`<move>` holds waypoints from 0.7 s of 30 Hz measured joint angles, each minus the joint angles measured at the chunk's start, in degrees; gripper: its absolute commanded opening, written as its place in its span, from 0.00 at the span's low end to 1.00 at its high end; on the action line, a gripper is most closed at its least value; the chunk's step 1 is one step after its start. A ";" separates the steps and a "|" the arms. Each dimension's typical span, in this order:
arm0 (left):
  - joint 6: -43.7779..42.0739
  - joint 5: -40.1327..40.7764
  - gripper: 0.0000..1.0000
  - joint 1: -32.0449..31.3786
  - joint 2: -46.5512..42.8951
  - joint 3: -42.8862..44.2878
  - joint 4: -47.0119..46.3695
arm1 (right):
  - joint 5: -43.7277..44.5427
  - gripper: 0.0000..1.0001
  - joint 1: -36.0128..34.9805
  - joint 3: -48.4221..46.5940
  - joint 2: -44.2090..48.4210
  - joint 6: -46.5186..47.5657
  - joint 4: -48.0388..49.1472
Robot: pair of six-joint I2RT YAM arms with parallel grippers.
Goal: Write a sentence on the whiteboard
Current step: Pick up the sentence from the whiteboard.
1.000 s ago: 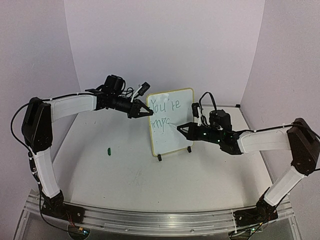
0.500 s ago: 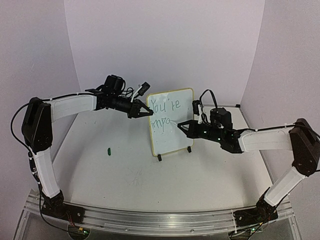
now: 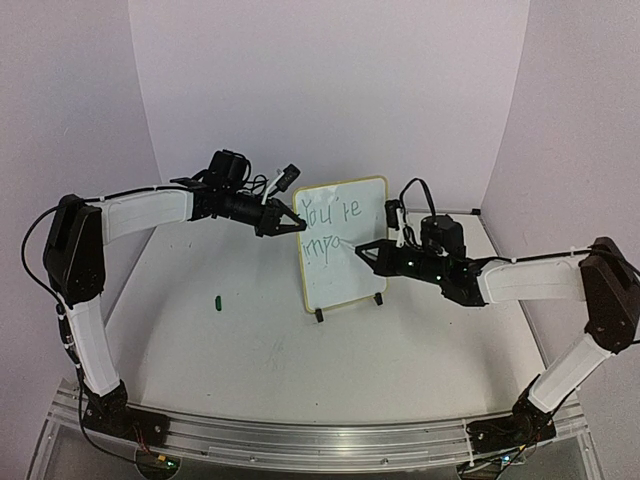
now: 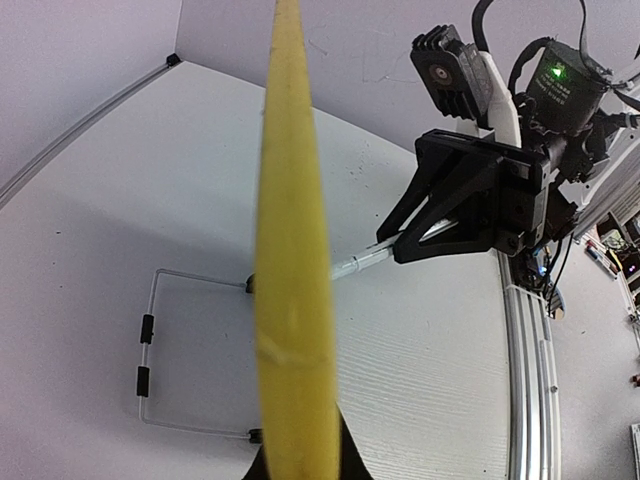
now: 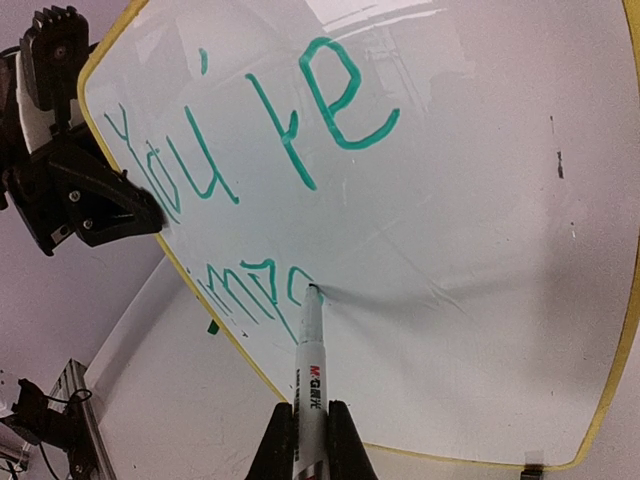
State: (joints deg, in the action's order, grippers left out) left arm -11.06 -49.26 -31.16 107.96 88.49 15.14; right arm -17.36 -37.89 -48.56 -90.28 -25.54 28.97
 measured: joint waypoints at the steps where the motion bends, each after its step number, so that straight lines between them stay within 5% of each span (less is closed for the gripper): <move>1: -0.02 -0.01 0.00 -0.01 0.00 0.00 0.01 | 0.01 0.00 0.00 0.00 0.26 0.00 -0.08; 21: -0.15 0.00 0.00 -0.08 0.00 0.00 0.00 | -3.81 0.00 1.30 2.46 8.13 -0.02 -1.43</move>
State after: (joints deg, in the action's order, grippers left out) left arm -11.21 -49.26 -31.24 107.96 88.49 15.14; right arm -21.17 -36.59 -46.09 -82.15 -25.56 27.54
